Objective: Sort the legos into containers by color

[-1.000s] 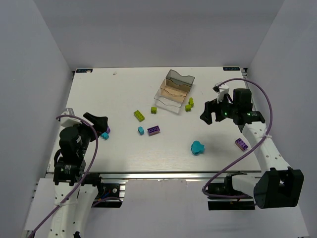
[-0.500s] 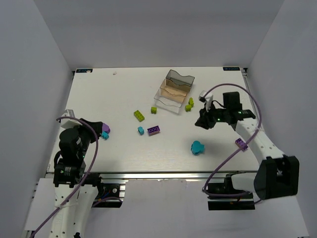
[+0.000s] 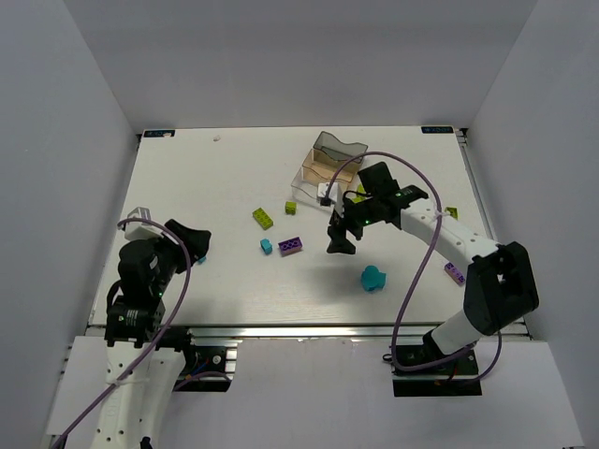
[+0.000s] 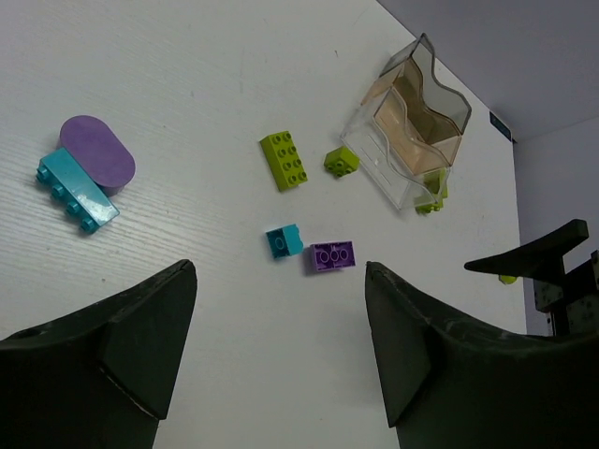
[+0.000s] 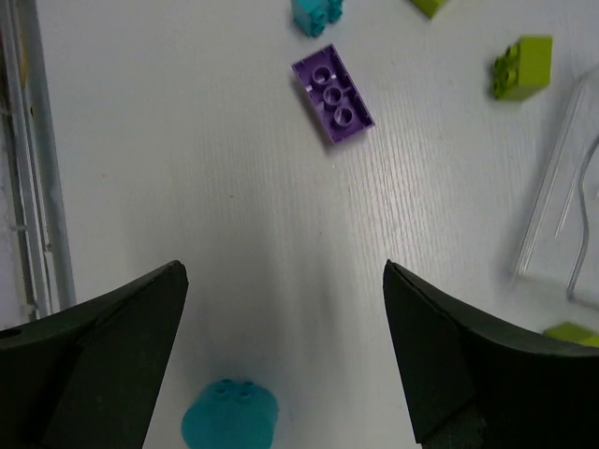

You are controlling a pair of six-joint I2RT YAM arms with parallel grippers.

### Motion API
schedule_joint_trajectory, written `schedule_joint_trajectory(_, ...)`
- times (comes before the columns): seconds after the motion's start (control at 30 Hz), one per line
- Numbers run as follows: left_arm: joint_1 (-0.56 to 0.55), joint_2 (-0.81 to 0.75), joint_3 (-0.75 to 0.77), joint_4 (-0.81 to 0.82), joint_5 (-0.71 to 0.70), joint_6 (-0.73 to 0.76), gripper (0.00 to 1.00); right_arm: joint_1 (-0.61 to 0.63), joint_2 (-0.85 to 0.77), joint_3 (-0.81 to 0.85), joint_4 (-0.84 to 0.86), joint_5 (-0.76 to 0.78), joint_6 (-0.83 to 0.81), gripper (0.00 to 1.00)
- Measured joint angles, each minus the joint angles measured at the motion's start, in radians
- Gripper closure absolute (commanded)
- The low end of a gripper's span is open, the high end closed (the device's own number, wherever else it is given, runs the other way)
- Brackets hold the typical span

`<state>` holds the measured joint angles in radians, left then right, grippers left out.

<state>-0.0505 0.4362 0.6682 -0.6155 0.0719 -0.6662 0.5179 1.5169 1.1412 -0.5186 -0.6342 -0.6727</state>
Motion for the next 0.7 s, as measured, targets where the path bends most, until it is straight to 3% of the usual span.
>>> schedule_joint_trajectory(0.1, 0.0, -0.003, -0.01, -0.007, 0.002, -0.007, 0.18, 0.003, 0.033, 0.021, -0.03, -0.076, -0.203, 0.1)
schedule_joint_trajectory(0.33, 0.0, -0.004, -0.01, -0.014, 0.003, -0.015, 0.18, 0.054, 0.303, 0.253, -0.14, -0.103, -0.528, 0.11)
schedule_joint_trajectory(0.7, 0.0, -0.061, -0.027, -0.052, -0.005, -0.039, 0.18, 0.159, 0.48, 0.396, -0.168, -0.059, -0.627, 0.15)
